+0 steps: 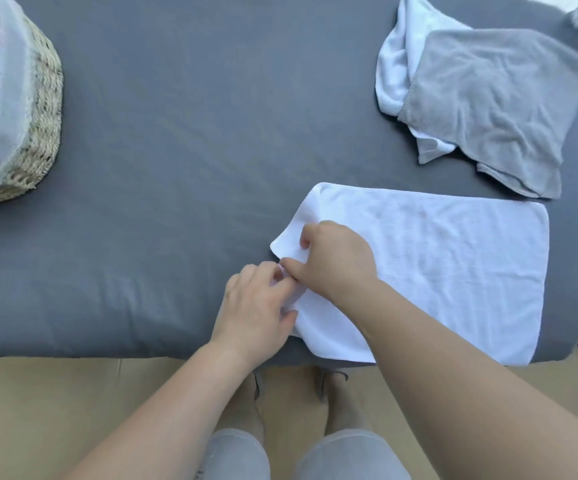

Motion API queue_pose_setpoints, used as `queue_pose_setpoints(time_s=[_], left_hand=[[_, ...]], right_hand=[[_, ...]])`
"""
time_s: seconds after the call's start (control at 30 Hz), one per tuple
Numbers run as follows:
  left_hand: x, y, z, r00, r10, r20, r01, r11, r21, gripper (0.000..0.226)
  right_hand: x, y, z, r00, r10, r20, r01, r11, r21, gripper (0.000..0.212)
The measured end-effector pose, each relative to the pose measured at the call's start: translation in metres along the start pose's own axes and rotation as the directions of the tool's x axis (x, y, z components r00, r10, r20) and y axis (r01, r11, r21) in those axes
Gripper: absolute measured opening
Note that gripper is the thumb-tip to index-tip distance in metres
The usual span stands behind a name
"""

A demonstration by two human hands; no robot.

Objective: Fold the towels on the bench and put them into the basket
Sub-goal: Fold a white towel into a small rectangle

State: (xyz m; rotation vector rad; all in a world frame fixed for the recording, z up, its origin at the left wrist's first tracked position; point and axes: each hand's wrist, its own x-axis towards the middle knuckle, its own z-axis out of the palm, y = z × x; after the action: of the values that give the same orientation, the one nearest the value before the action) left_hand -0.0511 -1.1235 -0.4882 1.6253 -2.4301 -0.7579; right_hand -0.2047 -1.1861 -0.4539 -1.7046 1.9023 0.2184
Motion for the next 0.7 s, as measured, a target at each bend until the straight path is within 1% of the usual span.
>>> queue_pose_setpoints(time_s=[0.07,0.13,0.17,0.23,0.3,0.33,0.37,0.4,0.43,0.47,0.5,0.53,0.57,0.6,0.63,0.67,0.7], left_hand=[[-0.005,-0.007,0.000,0.996,-0.076,-0.050,0.076,0.997,0.009,0.034],[-0.011,-0.015,0.000,0.975,-0.214,-0.055,0.214,0.977,-0.016,0.034],[-0.014,-0.019,0.000,0.964,-0.263,-0.029,0.262,0.965,-0.033,0.034],[-0.017,-0.025,-0.004,0.945,-0.325,0.040,0.327,0.941,-0.089,0.022],[-0.017,-0.027,-0.009,0.924,-0.363,0.116,0.379,0.908,-0.177,0.017],[-0.017,-0.028,-0.012,0.917,-0.371,0.144,0.396,0.890,-0.227,0.018],[-0.017,-0.027,-0.015,0.910,-0.381,0.164,0.414,0.866,-0.280,0.020],[-0.017,-0.027,-0.020,0.901,-0.397,0.174,0.434,0.833,-0.343,0.020],[-0.018,-0.027,-0.025,0.886,-0.426,0.186,0.464,0.785,-0.410,0.020],[-0.019,-0.028,-0.030,0.859,-0.467,0.211,0.508,0.722,-0.470,0.019],[-0.020,-0.030,-0.034,0.825,-0.510,0.244,0.555,0.650,-0.520,0.018],[-0.022,-0.033,-0.037,0.790,-0.549,0.274,0.595,0.575,-0.562,0.016],[-0.025,-0.038,-0.040,0.753,-0.585,0.300,0.628,0.503,-0.594,0.015],[-0.028,-0.044,-0.041,0.714,-0.620,0.324,0.658,0.437,-0.613,0.013],[-0.032,-0.050,-0.042,0.675,-0.655,0.341,0.687,0.387,-0.616,0.012],[-0.036,-0.056,-0.042,0.640,-0.686,0.346,0.711,0.356,-0.607,0.010],[-0.040,-0.062,-0.041,0.615,-0.712,0.338,0.730,0.351,-0.587,0.008]], right_hand=[[0.004,-0.003,0.002,0.999,-0.036,0.014,0.037,0.995,-0.093,0.024],[0.006,-0.006,0.000,0.997,-0.056,0.046,0.063,0.984,-0.166,0.014],[0.006,-0.008,-0.002,0.996,-0.055,0.074,0.069,0.977,-0.201,0.017],[0.007,-0.011,-0.006,0.991,-0.060,0.124,0.092,0.960,-0.265,0.024],[0.008,-0.015,-0.010,0.991,-0.060,0.119,0.090,0.959,-0.269,0.016],[0.008,-0.016,-0.013,0.993,-0.058,0.101,0.079,0.971,-0.225,0.010],[0.008,-0.017,-0.016,0.997,-0.049,0.064,0.058,0.988,-0.141,0.007],[0.009,-0.020,-0.019,0.999,-0.026,0.019,0.026,0.999,-0.021,0.007],[0.011,-0.024,-0.022,0.999,0.014,-0.030,-0.009,0.990,0.138,0.008],[0.015,-0.029,-0.023,0.995,0.070,-0.070,-0.043,0.944,0.328,0.010],[0.021,-0.034,-0.024,0.987,0.132,-0.091,-0.067,0.854,0.516,0.012],[0.028,-0.040,-0.023,0.979,0.187,-0.078,-0.088,0.739,0.668,0.014],[0.035,-0.047,-0.021,0.975,0.219,-0.042,-0.107,0.625,0.774,0.016],[0.042,-0.055,-0.016,0.974,0.226,-0.003,-0.124,0.545,0.830,0.017],[0.048,-0.062,-0.010,0.978,0.210,0.024,-0.131,0.514,0.848,0.017],[0.053,-0.068,-0.001,0.982,0.188,0.038,-0.133,0.527,0.839,0.016],[0.057,-0.074,0.007,0.984,0.169,0.048,-0.135,0.554,0.822,0.015]])
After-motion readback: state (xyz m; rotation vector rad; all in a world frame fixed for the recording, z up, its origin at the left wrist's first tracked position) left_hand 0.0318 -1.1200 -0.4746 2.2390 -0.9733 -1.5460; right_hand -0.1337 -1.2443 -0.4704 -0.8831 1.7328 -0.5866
